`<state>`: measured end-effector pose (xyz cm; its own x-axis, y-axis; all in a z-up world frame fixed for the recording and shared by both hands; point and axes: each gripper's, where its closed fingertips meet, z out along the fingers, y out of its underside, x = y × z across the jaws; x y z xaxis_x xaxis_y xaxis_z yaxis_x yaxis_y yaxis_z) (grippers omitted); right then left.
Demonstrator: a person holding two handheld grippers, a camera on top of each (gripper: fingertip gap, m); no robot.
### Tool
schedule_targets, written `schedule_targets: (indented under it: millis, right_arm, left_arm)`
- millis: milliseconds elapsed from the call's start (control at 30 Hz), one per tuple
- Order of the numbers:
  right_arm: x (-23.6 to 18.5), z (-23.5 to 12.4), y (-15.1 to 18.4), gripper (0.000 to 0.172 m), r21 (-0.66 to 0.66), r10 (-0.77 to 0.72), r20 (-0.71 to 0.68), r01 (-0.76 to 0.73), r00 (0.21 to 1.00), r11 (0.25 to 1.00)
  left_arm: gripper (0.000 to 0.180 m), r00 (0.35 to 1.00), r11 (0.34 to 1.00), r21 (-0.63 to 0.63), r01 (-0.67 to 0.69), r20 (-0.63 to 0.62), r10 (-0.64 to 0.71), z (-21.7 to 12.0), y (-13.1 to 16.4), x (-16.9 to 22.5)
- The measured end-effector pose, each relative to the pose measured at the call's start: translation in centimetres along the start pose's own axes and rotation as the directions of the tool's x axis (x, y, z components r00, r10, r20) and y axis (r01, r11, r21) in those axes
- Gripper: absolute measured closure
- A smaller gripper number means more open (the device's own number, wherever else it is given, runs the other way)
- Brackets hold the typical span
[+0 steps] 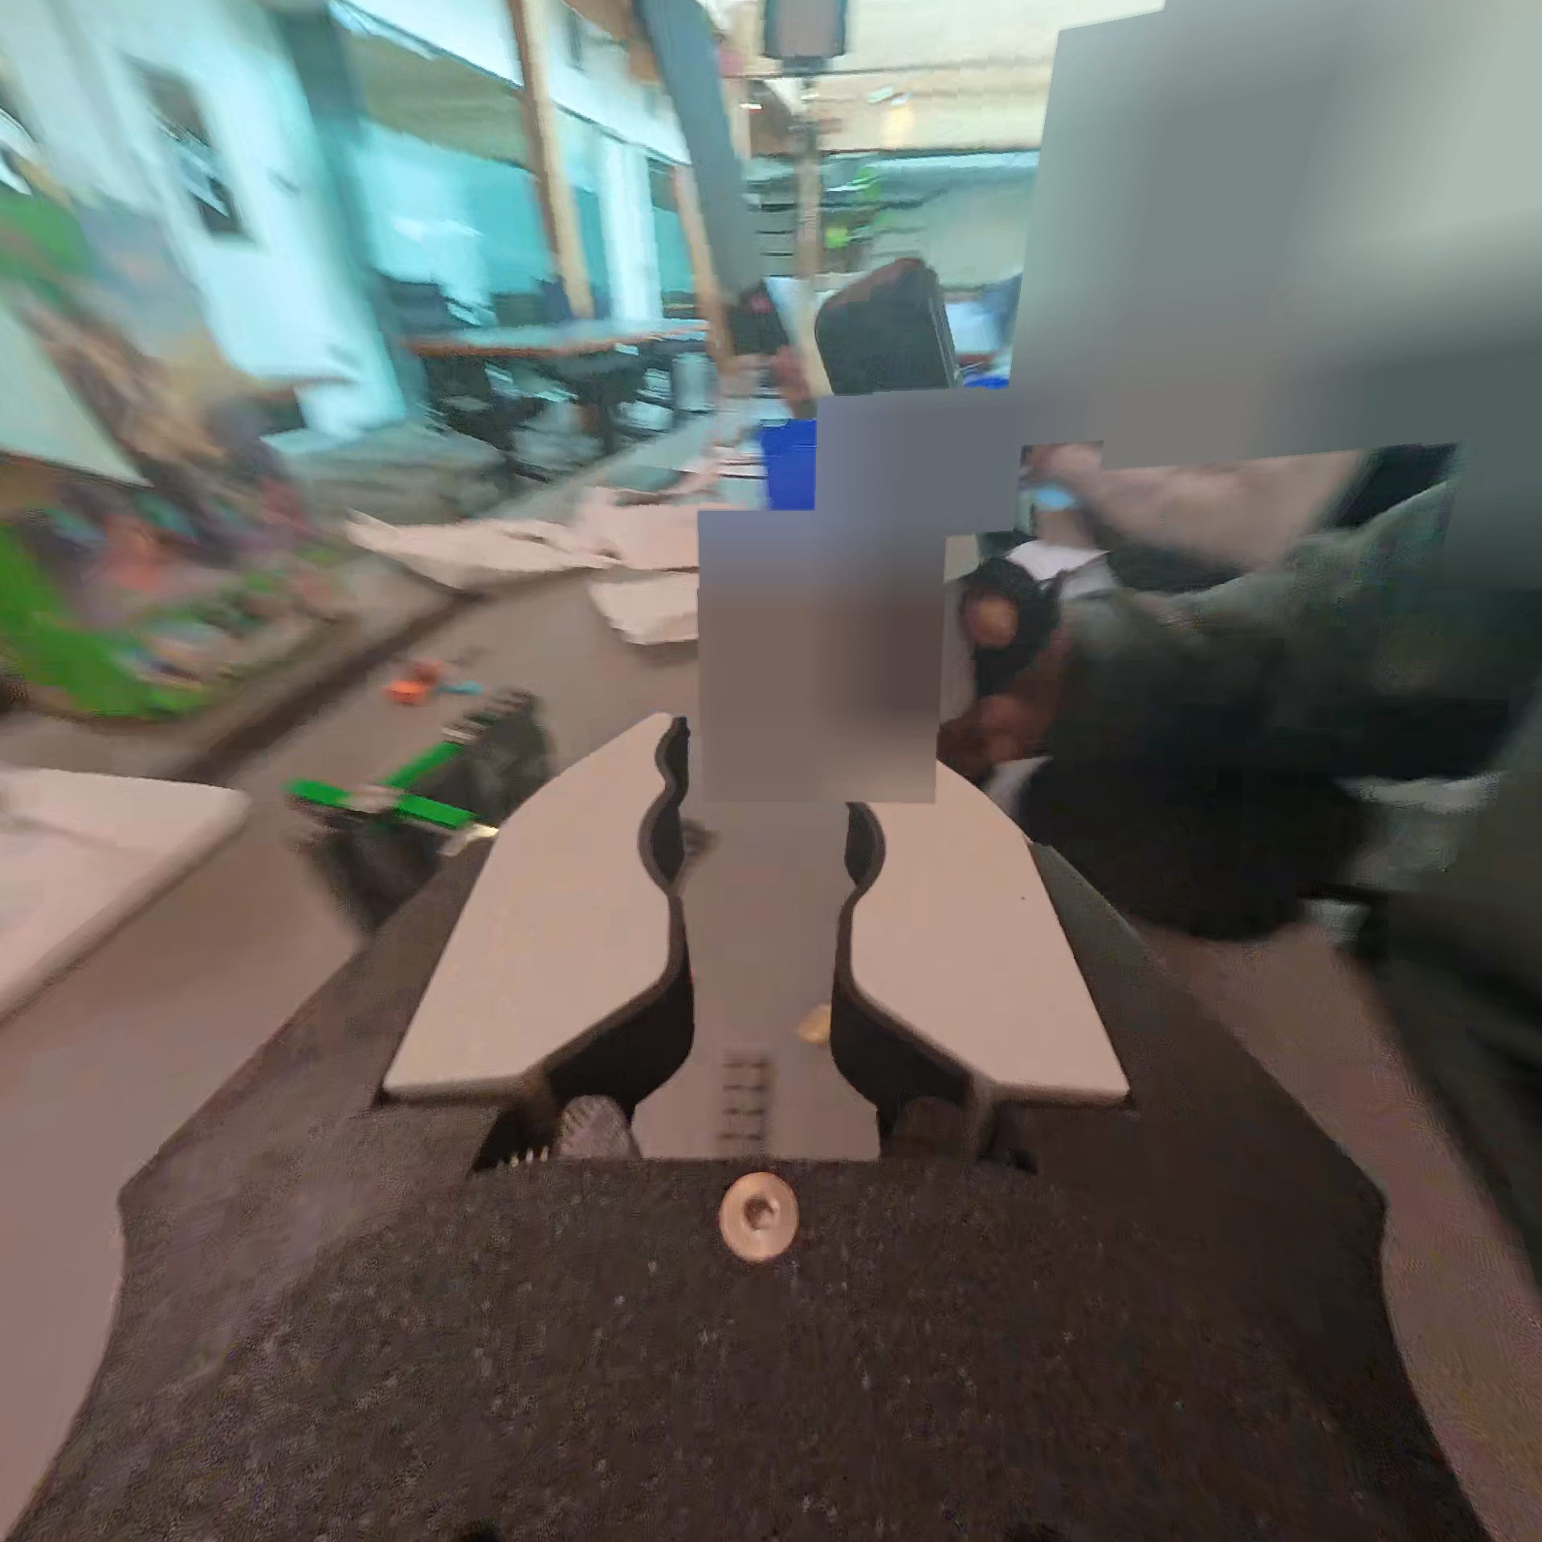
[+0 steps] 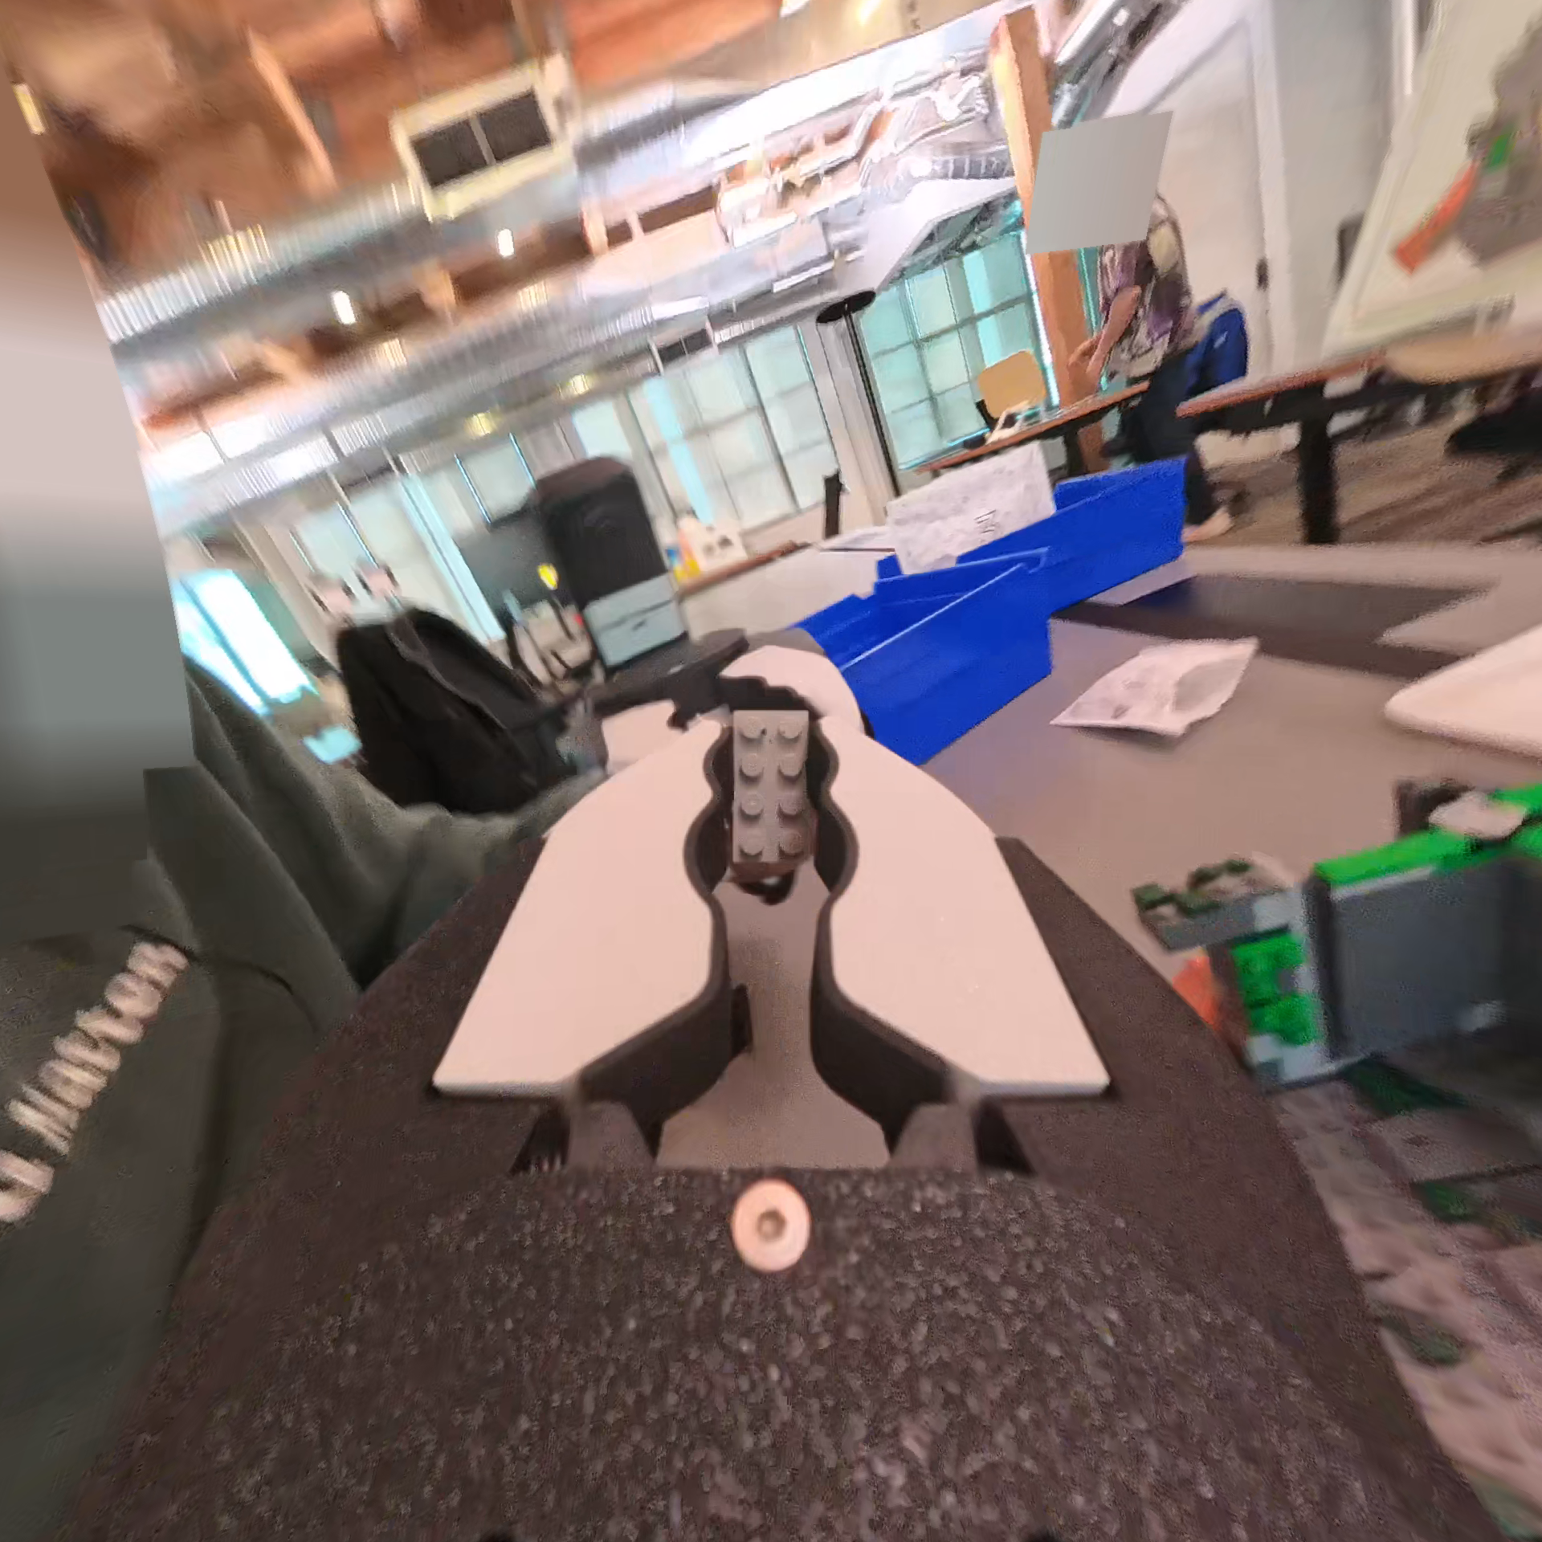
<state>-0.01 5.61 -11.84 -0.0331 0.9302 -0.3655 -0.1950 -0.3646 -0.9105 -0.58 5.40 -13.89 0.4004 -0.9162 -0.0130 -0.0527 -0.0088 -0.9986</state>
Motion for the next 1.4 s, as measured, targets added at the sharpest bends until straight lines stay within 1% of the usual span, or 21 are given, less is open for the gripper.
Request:
schedule_targets:
  millis: [33, 67, 100, 200, 300, 433, 467, 500, 533, 767, 933, 1033, 1067, 1133, 1267, 1400]
  right_arm:
    - [0.4, 0.0, 0.0, 0.156, 0.021, 0.104, 0.015, -0.104, 0.995, 0.994]
    - [0.7, 0.1, 0.0, 0.156, 0.044, 0.194, 0.039, -0.196, 0.980, 0.980]
    - [1.0, 0.1, -0.1, 0.156, 0.066, 0.274, 0.061, -0.277, 0.960, 0.958]
    - [1.3, 0.5, 0.3, 0.156, 0.081, 0.453, 0.120, -0.464, 0.883, 0.882]
    - [1.1, 1.0, 0.7, 0.156, 0.085, 0.556, 0.159, -0.572, 0.816, 0.816]
    - [1.0, 1.5, 1.2, 0.156, 0.082, 0.623, 0.181, -0.643, 0.761, 0.761]
    - [0.9, 1.6, 1.3, 0.156, 0.077, 0.631, 0.184, -0.651, 0.754, 0.756]
    - [0.9, 1.7, 1.5, 0.156, 0.069, 0.636, 0.179, -0.654, 0.751, 0.753]
    - [0.9, 1.7, 1.6, 0.156, 0.061, 0.637, 0.176, -0.654, 0.750, 0.754]
    - [0.9, 1.5, 1.7, 0.155, 0.015, 0.641, 0.180, -0.653, 0.746, 0.757]
    - [0.6, 0.8, 1.7, 0.147, -0.050, 0.537, 0.160, -0.536, 0.829, 0.843]
    - [0.0, 1.1, 2.1, 0.144, -0.089, 0.502, 0.160, -0.494, 0.850, 0.865]
    - [-0.2, 1.2, 2.3, 0.144, -0.099, 0.505, 0.163, -0.495, 0.848, 0.863]
    - [-0.3, 1.3, 2.7, 0.154, -0.115, 0.510, 0.165, -0.497, 0.844, 0.860]
    - [-0.7, 1.1, 2.6, 0.155, -0.141, 0.517, 0.193, -0.498, 0.834, 0.856]
    - [-1.5, 1.0, 2.4, 0.155, -0.184, 0.499, 0.220, -0.467, 0.838, 0.865]
  left_arm:
    - [0.144, 0.991, 0.995, -0.002, -0.103, 0.081, 0.103, -0.1, -0.2, -0.5]
    - [0.142, 0.974, 0.983, -0.006, -0.186, 0.127, 0.185, -0.1, -0.5, -0.6]
    - [0.141, 0.959, 0.970, -0.016, -0.242, 0.151, 0.241, -0.1, -0.6, -0.5]
    - [0.133, 0.923, 0.941, -0.040, -0.337, 0.186, 0.338, 0.6, -0.5, 0.0]
    - [0.128, 0.848, 0.878, -0.096, -0.469, 0.230, 0.478, 1.1, -0.1, 0.1]
    - [0.127, 0.738, 0.789, -0.186, -0.585, 0.280, 0.613, 1.4, 0.4, -0.2]
    - [0.132, 0.710, 0.766, -0.203, -0.609, 0.289, 0.641, 1.4, 0.4, -0.3]
    - [0.139, 0.697, 0.755, -0.204, -0.623, 0.294, 0.654, 1.4, 0.4, -0.3]
    - [0.146, 0.695, 0.753, -0.200, -0.627, 0.292, 0.656, 1.3, 0.4, -0.2]
    - [0.147, 0.738, 0.783, -0.195, -0.591, 0.262, 0.622, 1.1, 0.5, -0.1]
    - [0.147, 0.742, 0.788, -0.194, -0.585, 0.264, 0.616, 0.7, 0.2, -0.3]
    - [0.147, 0.743, 0.785, -0.192, -0.590, 0.253, 0.620, 0.8, 0.3, 0.0]
    - [0.147, 0.739, 0.781, -0.192, -0.594, 0.251, 0.625, 0.9, 0.3, 0.0]
    - [0.147, 0.734, 0.774, -0.190, -0.604, 0.244, 0.634, 0.9, 0.2, 0.2]
    - [0.147, 0.726, 0.761, -0.189, -0.621, 0.227, 0.649, 0.8, 0.1, 0.6]
    - [0.147, 0.763, 0.786, -0.153, -0.600, 0.188, 0.619, 0.6, -0.3, 1.3]
